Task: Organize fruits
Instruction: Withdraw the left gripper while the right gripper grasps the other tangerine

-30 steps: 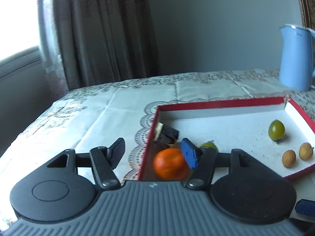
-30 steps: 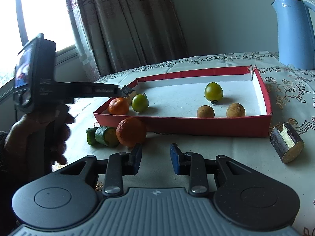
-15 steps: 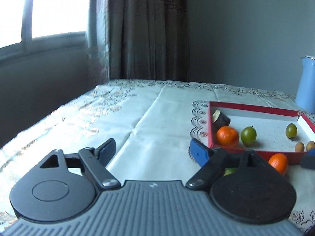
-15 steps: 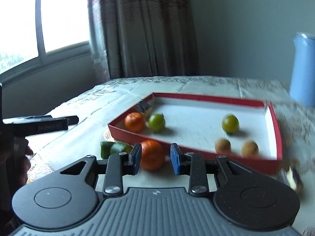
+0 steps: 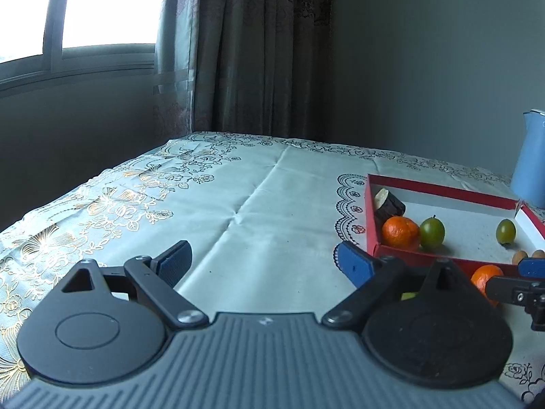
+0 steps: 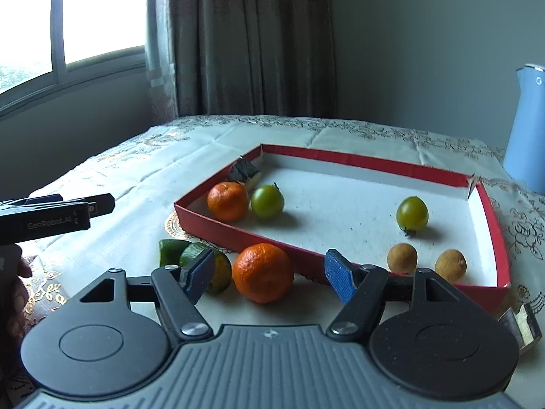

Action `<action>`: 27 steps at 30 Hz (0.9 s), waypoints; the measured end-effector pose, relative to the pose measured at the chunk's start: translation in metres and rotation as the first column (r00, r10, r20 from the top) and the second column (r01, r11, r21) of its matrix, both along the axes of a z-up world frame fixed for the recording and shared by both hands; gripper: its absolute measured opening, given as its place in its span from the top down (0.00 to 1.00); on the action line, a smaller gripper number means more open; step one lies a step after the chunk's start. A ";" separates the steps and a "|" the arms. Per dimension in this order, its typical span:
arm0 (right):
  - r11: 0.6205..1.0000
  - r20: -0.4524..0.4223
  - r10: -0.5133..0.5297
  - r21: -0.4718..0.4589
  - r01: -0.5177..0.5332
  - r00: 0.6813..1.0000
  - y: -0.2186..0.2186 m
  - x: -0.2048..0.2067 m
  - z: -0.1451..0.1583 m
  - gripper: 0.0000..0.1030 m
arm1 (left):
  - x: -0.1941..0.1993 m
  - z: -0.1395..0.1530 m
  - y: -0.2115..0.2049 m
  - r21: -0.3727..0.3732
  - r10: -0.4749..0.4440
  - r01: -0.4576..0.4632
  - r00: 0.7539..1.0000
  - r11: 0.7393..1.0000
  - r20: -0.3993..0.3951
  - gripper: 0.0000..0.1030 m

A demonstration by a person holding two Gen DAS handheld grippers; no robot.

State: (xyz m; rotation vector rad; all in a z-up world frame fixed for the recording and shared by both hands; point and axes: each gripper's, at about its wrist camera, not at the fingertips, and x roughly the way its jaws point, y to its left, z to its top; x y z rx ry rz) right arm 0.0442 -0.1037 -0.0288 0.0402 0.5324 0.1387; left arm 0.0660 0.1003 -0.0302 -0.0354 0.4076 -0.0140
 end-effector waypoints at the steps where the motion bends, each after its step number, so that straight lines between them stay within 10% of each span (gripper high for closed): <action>1: 1.000 -0.003 0.000 0.002 0.000 1.000 -0.001 0.001 -0.001 0.34 | 0.000 0.000 0.000 -0.001 0.001 -0.001 1.000 1.000 -0.001 0.11; 15: 0.994 -0.088 0.038 0.102 -0.029 0.995 -0.005 0.023 -0.017 0.57 | 0.002 -0.004 -0.001 0.004 -0.010 0.010 1.000 1.000 -0.014 0.09; 27: 0.998 0.021 0.017 0.058 -0.019 1.000 -0.003 0.001 0.003 0.58 | 0.004 -0.005 0.000 0.007 0.004 -0.003 1.000 1.000 -0.026 0.08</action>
